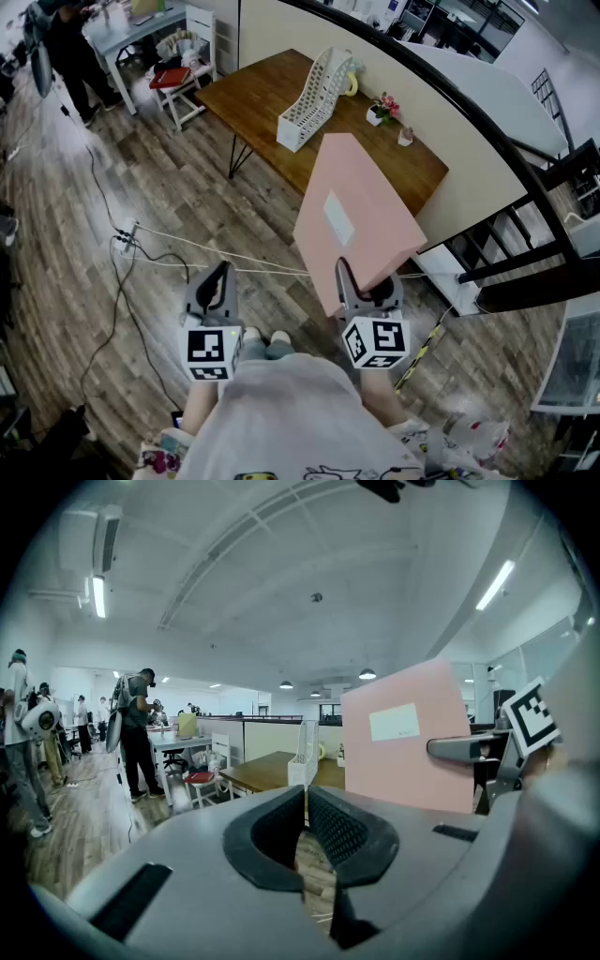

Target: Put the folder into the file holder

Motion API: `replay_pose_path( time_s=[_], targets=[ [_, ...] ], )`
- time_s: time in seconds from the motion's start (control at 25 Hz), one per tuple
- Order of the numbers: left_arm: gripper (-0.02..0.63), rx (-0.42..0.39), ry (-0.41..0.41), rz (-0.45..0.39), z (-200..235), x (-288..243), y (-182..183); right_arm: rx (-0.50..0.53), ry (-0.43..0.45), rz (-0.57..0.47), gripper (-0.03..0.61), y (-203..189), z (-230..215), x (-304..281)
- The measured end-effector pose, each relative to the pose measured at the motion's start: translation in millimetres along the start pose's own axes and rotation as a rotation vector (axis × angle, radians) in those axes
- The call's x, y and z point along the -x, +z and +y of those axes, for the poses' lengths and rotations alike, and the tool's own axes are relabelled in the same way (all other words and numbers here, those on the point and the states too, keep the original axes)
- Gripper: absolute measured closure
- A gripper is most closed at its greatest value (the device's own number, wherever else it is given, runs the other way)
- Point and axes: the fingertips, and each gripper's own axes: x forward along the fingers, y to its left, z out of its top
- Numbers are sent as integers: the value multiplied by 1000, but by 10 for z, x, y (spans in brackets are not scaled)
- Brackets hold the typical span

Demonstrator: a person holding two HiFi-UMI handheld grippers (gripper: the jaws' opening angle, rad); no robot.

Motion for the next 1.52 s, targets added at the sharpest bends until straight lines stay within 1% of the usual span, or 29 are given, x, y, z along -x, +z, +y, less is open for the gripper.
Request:
replay_pose_path(
  time_s=[0.16, 0.32, 0.48, 0.6, 0.8, 1.0, 1.16, 1.32, 1.52],
  targets=[
    [600, 8, 19, 6, -91, 31, -51, -9, 13, 1, 295, -11, -105, 57],
    [600, 9, 43, 14, -89, 43, -74, -17, 41, 6, 295, -24, -103, -2],
    [600, 18, 68, 18, 23, -18, -79, -14, 70, 18, 295, -42, -37, -177],
    [600, 30, 80, 18, 196, -142, -81, -9, 82, 23, 295, -49, 46, -396],
    [600, 29, 71, 5, 638, -481, -9, 6, 88, 24, 295, -14, 298, -909],
    [600, 15, 47, -3, 1243, -850, 171, 14, 81, 20, 295, 127, 666, -1520],
    [600, 6, 38, -7, 1768, -1091, 306, -5, 65, 17, 295, 233, 951, -1948],
    [600, -2, 41, -6, 2210, -1254, 358, -19, 43, 26, 295, 250, 1159, -2257],
    [600, -9, 29, 2, 2586, -1366, 359, -38, 8, 46, 295, 227, 1343, -2532]
  ],
)
